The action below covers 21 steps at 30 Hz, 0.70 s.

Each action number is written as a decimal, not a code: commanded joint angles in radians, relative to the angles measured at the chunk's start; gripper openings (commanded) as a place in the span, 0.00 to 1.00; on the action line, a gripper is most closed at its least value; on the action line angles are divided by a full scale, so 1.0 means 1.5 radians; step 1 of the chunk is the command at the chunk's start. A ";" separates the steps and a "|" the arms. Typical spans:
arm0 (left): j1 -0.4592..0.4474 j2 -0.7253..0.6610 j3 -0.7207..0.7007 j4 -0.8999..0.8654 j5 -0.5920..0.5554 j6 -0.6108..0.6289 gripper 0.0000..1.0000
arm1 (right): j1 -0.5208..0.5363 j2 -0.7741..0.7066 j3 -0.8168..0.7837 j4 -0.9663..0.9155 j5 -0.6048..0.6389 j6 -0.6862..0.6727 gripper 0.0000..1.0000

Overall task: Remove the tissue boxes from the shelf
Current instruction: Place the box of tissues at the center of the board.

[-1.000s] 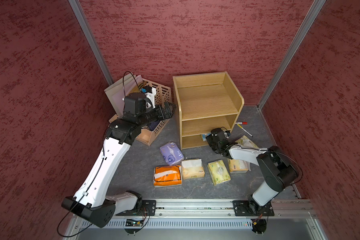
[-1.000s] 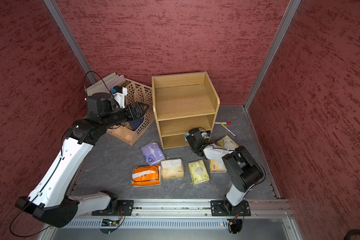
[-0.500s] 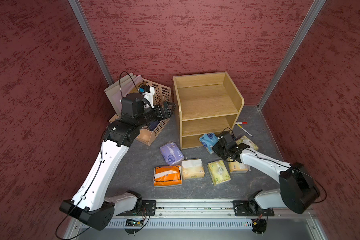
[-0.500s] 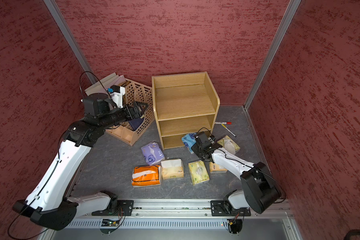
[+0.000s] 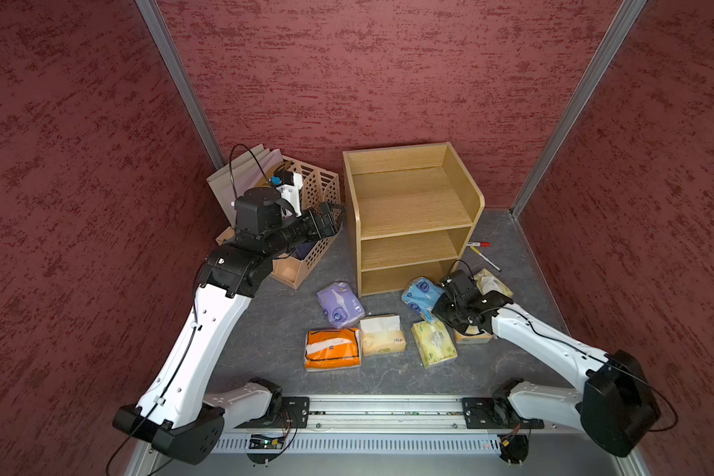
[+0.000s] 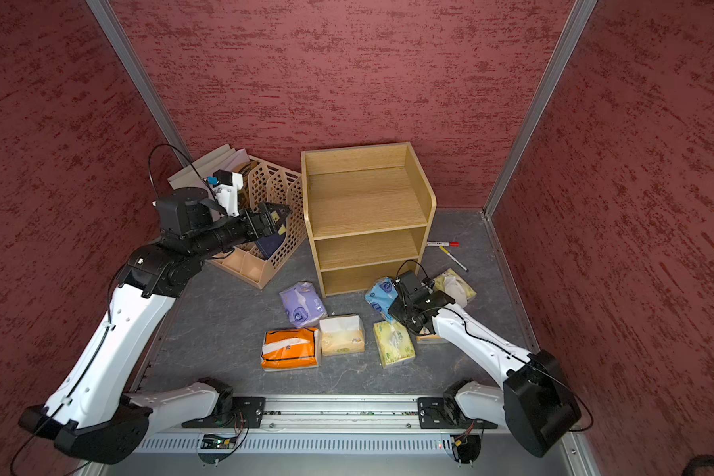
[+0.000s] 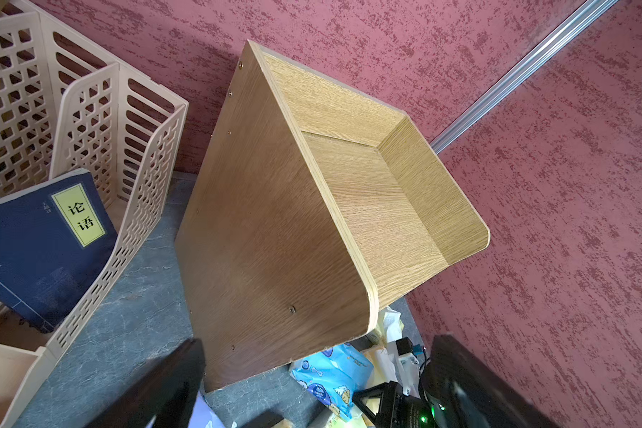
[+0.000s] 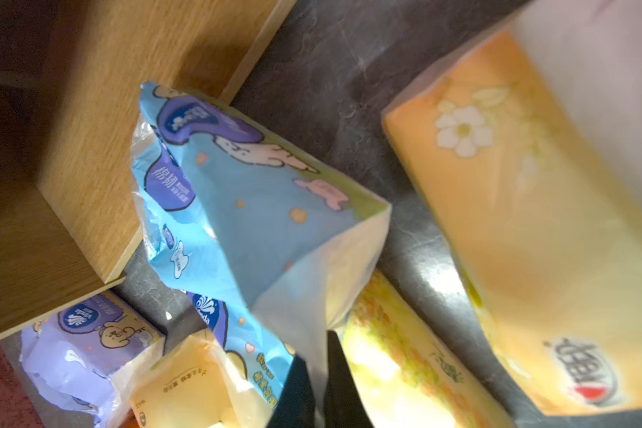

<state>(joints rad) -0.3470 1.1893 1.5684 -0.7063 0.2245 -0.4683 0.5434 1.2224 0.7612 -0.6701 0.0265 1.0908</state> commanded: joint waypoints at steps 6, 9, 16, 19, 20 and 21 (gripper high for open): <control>0.004 -0.031 -0.009 -0.008 -0.027 -0.011 1.00 | 0.011 -0.008 -0.005 -0.079 -0.018 -0.062 0.07; 0.004 -0.040 -0.008 -0.014 -0.041 -0.007 1.00 | 0.012 -0.005 -0.001 -0.086 -0.020 -0.074 0.10; 0.014 -0.055 -0.005 -0.023 -0.061 0.000 1.00 | 0.014 0.016 0.040 -0.085 -0.004 -0.105 0.12; 0.019 -0.056 -0.002 -0.025 -0.059 0.000 1.00 | 0.014 0.055 0.070 -0.087 -0.003 -0.125 0.14; 0.020 -0.056 -0.001 -0.027 -0.059 -0.001 1.00 | 0.014 0.067 0.080 -0.087 -0.001 -0.131 0.14; 0.021 -0.056 0.001 -0.029 -0.058 -0.002 1.00 | 0.014 0.077 0.087 -0.087 0.001 -0.135 0.14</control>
<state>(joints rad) -0.3229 1.1133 1.5620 -0.7372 0.1482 -0.4812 0.5556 1.3060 0.8467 -0.7822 0.0105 0.9333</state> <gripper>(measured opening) 0.996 0.138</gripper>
